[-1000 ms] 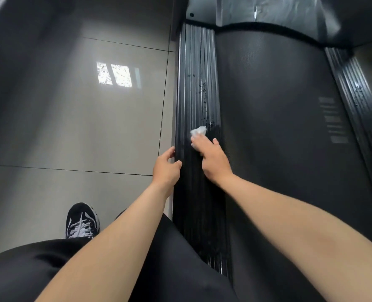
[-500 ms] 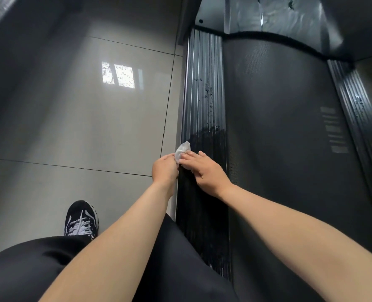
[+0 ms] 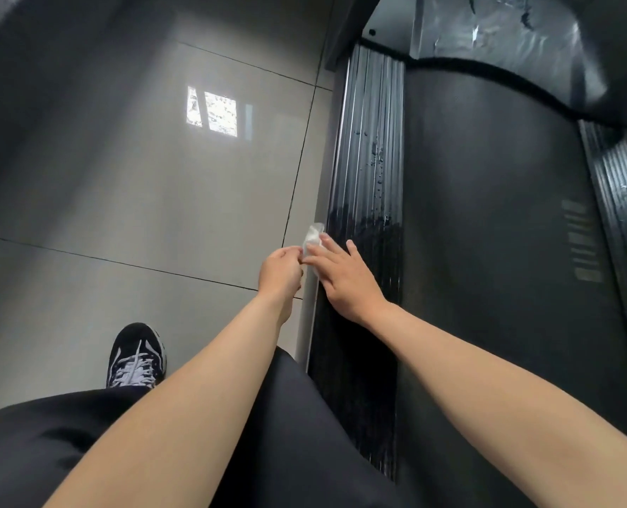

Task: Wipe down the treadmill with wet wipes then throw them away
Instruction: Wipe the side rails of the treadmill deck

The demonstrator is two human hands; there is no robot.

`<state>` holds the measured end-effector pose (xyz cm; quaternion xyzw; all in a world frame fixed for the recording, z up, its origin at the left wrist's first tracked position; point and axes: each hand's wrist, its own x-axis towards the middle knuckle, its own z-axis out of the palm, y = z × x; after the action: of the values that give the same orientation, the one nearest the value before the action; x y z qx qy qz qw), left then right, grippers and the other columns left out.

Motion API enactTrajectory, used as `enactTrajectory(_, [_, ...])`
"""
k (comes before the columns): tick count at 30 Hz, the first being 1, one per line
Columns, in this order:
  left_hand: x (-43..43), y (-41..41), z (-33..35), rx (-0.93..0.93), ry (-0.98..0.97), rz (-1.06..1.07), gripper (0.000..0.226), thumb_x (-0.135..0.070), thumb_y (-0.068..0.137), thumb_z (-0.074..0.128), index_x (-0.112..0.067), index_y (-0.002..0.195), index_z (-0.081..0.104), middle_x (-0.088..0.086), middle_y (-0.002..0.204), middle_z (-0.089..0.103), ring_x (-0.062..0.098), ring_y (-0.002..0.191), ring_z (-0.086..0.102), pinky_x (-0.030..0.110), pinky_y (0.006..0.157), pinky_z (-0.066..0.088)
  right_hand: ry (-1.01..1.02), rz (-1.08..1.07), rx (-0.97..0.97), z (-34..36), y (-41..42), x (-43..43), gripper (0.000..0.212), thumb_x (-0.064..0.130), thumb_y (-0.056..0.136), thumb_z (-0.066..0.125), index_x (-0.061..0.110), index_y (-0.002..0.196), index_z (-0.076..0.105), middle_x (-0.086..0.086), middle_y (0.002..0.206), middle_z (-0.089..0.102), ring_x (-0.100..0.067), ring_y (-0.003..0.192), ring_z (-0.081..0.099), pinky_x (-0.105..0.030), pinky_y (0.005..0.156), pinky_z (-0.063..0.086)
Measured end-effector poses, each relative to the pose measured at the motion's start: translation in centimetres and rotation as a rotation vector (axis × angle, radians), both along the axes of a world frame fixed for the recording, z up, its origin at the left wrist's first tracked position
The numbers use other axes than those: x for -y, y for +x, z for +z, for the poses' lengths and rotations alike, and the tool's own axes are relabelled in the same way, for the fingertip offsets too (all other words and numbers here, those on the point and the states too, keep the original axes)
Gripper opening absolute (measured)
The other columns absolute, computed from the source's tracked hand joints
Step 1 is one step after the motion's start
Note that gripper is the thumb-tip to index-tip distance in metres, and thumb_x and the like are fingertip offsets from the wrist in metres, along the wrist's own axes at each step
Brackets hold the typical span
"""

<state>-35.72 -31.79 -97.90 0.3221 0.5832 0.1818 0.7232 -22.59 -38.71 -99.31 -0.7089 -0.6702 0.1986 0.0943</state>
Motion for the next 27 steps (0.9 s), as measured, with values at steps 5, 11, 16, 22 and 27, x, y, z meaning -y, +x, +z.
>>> enactTrajectory(5, [-0.6, 0.7, -0.3, -0.065, 0.208, 0.020, 0.016, -0.018, 0.098, 0.052, -0.025, 0.101, 0.066, 0.001, 0.118, 0.063, 0.011, 0.095, 0.063, 0.020, 0.070, 0.047, 0.060, -0.125, -0.059, -0.3, -1.0, -0.7, 0.043, 0.006, 0.098, 0.046, 0.023, 0.135, 0.057, 0.002, 0.145, 0.056, -0.012, 0.149, 0.028, -0.048, 0.125, 0.006])
enactTrajectory(11, [-0.9, 3.0, -0.1, 0.069, 0.184, -0.071, 0.034, -0.014, 0.102, 0.044, -0.025, 0.131, 0.059, -0.009, 0.118, 0.065, 0.011, 0.110, 0.063, 0.029, 0.098, 0.051, 0.208, -0.414, -0.318, -0.2, -2.2, -2.1, 0.060, 0.000, 0.091, 0.053, 0.026, 0.144, 0.046, 0.004, 0.137, 0.059, -0.008, 0.124, 0.050, -0.038, 0.121, 0.023])
enactTrajectory(16, [-1.2, 5.2, -0.1, 0.229, 0.110, -0.059, 0.046, -0.012, 0.107, 0.040, -0.017, 0.152, 0.045, -0.006, 0.139, 0.058, 0.004, 0.130, 0.050, 0.028, 0.119, 0.033, 0.315, -0.654, -0.469, 0.0, -0.7, -3.1, 0.055, 0.001, 0.091, 0.055, 0.014, 0.144, 0.050, -0.001, 0.148, 0.050, -0.008, 0.138, 0.042, -0.025, 0.118, 0.031])
enactTrajectory(22, [-2.2, 5.2, -2.8, 0.207, 0.095, -0.185, 0.049, -0.019, 0.108, 0.041, -0.028, 0.156, 0.038, -0.007, 0.154, 0.043, -0.002, 0.128, 0.042, 0.014, 0.100, 0.035, 0.271, -0.696, -0.256, -1.7, -1.4, -4.1, 0.048, 0.001, 0.100, 0.038, 0.006, 0.147, 0.048, -0.008, 0.156, 0.042, -0.018, 0.150, 0.028, -0.040, 0.125, 0.016])
enactTrajectory(27, [-2.1, 4.3, -5.6, 0.096, 0.019, -0.286, 0.053, -0.026, 0.110, 0.035, -0.026, 0.161, 0.022, -0.013, 0.160, 0.033, 0.002, 0.144, 0.031, 0.020, 0.116, 0.026, 0.295, -0.675, -0.182, -2.0, -1.3, -4.0, 0.050, -0.002, 0.098, 0.037, 0.004, 0.146, 0.049, -0.010, 0.154, 0.045, -0.020, 0.149, 0.031, -0.044, 0.123, 0.023])
